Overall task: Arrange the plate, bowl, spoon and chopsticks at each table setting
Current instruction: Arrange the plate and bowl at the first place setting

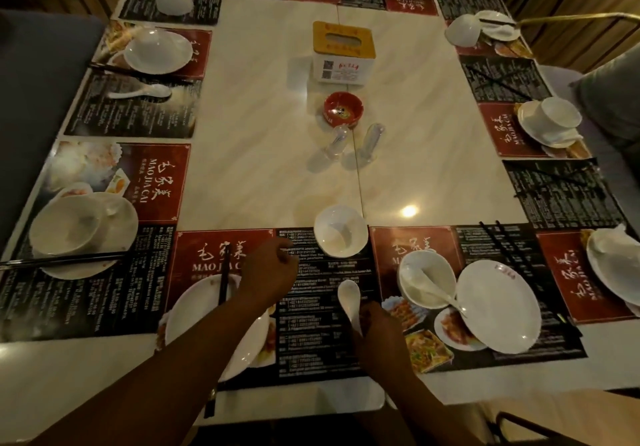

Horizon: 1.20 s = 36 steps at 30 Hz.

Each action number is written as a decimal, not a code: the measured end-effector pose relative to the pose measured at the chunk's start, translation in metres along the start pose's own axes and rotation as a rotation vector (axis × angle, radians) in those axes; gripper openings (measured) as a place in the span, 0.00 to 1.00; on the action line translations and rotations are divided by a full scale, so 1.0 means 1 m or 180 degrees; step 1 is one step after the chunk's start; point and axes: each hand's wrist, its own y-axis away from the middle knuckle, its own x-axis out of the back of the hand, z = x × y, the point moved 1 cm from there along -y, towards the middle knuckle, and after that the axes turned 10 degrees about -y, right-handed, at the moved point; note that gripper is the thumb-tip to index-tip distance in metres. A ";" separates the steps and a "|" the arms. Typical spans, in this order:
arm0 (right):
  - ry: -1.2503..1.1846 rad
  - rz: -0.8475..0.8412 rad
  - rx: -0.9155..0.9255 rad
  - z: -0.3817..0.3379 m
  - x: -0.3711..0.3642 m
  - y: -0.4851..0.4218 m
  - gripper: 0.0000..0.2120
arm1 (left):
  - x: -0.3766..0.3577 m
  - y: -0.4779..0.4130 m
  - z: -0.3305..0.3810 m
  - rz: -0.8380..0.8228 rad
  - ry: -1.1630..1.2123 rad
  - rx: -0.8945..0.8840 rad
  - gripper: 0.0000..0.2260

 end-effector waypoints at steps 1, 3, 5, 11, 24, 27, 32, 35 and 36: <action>0.0027 -0.0076 -0.0036 0.004 0.002 -0.001 0.11 | -0.007 -0.003 0.004 -0.0036 0.0044 0.0053 0.14; 0.0026 -0.0237 -0.0101 0.010 0.004 -0.003 0.11 | -0.017 -0.009 0.013 -0.0129 0.0189 0.0196 0.16; 0.0036 -0.0379 -0.0113 0.010 0.006 -0.004 0.11 | -0.023 -0.015 0.019 -0.0196 0.0417 0.0444 0.17; 0.0227 -0.0014 0.0490 -0.027 0.028 -0.028 0.13 | -0.036 -0.023 0.031 -0.0266 0.0750 0.0653 0.20; 0.0214 -0.0313 0.0401 -0.081 0.034 -0.144 0.08 | -0.015 -0.018 0.045 -0.0886 0.1965 0.1472 0.13; -0.0013 -0.0334 0.0483 -0.083 0.025 -0.119 0.09 | 0.004 -0.007 0.028 -0.0828 0.1731 0.1345 0.10; -0.0527 -0.0671 0.0406 -0.081 0.010 -0.069 0.17 | 0.036 0.025 -0.010 -0.1192 0.1247 0.0926 0.16; -0.0693 -0.0663 0.0237 -0.078 0.001 -0.051 0.20 | 0.042 0.039 -0.018 -0.1277 0.1459 0.1047 0.25; -0.0696 -0.0649 0.0201 -0.078 -0.001 -0.046 0.21 | 0.042 0.043 -0.019 -0.1303 0.1478 0.1052 0.26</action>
